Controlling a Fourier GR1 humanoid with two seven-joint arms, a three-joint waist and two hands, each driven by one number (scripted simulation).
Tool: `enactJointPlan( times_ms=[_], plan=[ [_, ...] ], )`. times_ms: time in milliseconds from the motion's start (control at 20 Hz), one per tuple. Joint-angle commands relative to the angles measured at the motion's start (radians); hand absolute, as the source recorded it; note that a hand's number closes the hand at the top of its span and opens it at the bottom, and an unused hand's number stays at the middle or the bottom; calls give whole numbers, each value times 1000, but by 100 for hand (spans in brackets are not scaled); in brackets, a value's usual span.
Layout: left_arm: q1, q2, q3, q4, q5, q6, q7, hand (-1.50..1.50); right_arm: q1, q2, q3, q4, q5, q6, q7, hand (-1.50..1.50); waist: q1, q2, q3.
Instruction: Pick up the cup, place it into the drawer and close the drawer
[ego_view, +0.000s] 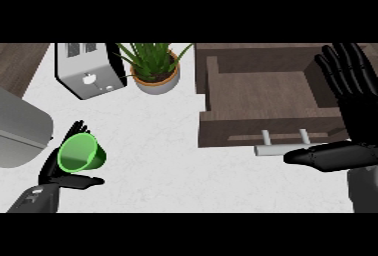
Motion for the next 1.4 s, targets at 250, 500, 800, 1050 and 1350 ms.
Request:
enactJointPlan(
  times_ms=[250, 500, 800, 1050, 1350],
  plan=[
    [-9, -48, -23, -52, -5, -157, -166, 150, 2, -29, -34, 34, -19, 27, -14, -150, 6, 0, 1],
    [-40, -39, 23, -87, 4, 122, -220, 150, -9, -44, -47, 7, -38, 30, 13, -150, -9, 1, 0],
    [-27, -174, 149, -88, 94, 456, -243, 150, -17, -22, -26, 10, -21, 11, 17, -150, 9, -3, 2],
    [-108, -188, 155, -146, 144, 197, -244, 150, -8, -17, -37, 38, -11, 7, -15, -150, 22, -10, 4],
    [-185, -264, 59, -231, 95, 219, -162, 150, 46, -15, -15, 42, 21, 27, -53, -150, 31, -16, 7]
  ],
)
